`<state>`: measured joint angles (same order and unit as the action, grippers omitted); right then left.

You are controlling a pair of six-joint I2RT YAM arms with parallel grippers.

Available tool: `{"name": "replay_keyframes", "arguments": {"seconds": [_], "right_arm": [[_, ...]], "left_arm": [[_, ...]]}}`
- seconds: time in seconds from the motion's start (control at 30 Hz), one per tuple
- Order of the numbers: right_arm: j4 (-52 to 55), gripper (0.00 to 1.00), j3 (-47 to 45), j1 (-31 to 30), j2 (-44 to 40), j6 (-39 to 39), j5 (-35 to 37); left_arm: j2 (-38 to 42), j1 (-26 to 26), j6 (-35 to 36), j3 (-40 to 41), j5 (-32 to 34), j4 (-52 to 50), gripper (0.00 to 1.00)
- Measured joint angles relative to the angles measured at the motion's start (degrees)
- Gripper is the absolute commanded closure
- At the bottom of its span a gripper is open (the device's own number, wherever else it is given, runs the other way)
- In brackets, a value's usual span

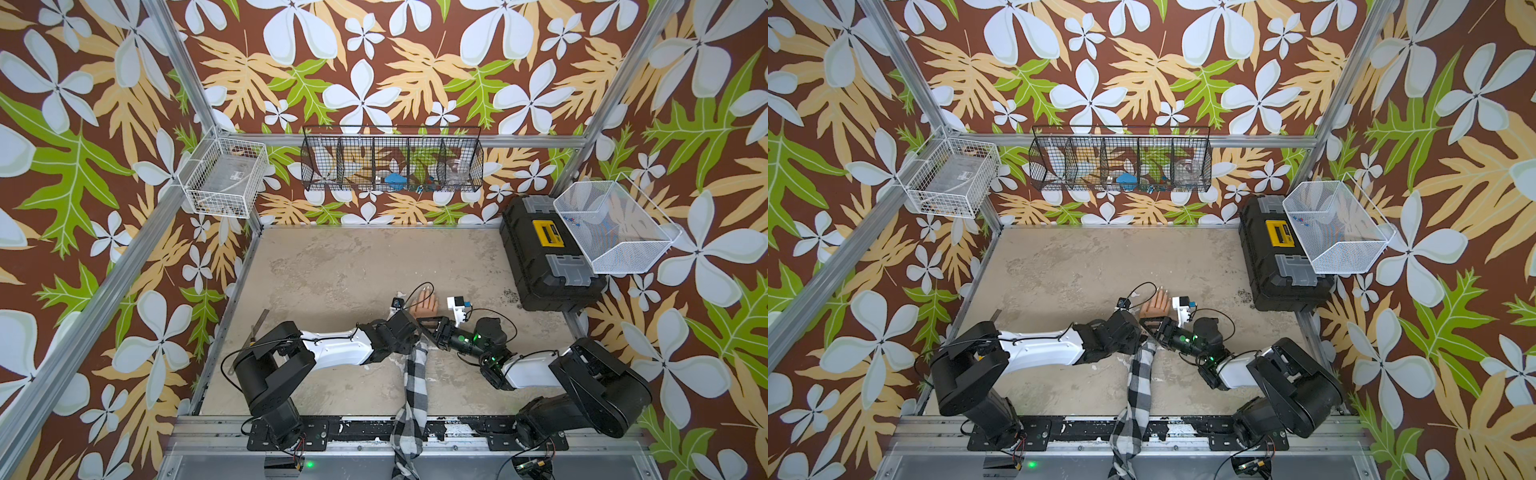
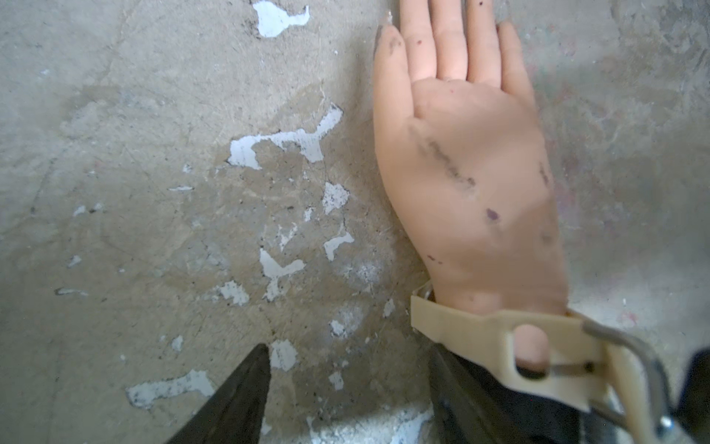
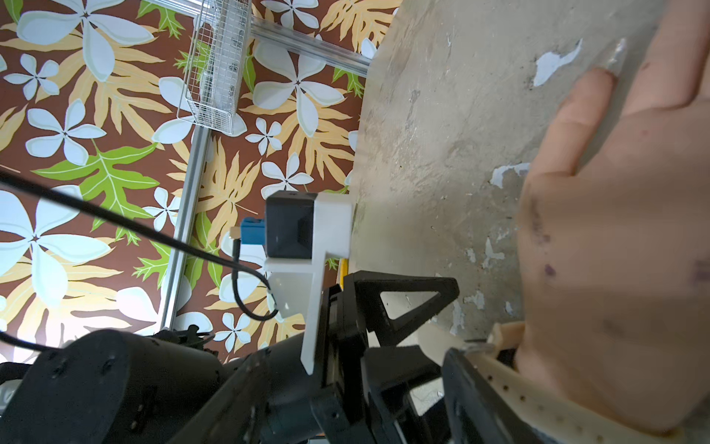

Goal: Take off the watch
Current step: Untie the watch from the hand.

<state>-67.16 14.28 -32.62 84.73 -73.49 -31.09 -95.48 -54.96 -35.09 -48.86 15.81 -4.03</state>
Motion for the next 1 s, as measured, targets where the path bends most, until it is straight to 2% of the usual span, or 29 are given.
{"name": "replay_keyframes", "arguments": {"seconds": [0.2,0.4,0.53,0.7,0.9,1.0], "right_arm": [[2.29,0.30,2.80,-0.04,-0.35,0.04,-0.66],[14.71,0.31,5.64,1.33,-12.15,5.66,-0.02],[30.27,0.37,7.91,1.92,-20.46,15.21,5.60],[45.70,0.49,7.56,1.92,-24.59,28.24,12.02],[54.90,0.64,7.50,1.40,-25.70,41.59,17.14],[56.92,0.64,8.20,-0.85,-23.58,44.74,18.95]], "left_arm": [[0.00,0.00,-0.61,0.17,0.00,0.26,0.33],[0.00,0.00,-0.61,0.50,-0.04,0.63,0.33],[0.00,0.00,-0.61,0.50,-0.26,1.01,0.32],[0.00,0.00,-0.61,0.31,-0.66,1.27,0.33],[0.00,0.00,-0.61,0.07,-0.83,1.29,0.33],[0.00,0.00,-0.61,0.00,-0.83,1.29,0.33]]}}
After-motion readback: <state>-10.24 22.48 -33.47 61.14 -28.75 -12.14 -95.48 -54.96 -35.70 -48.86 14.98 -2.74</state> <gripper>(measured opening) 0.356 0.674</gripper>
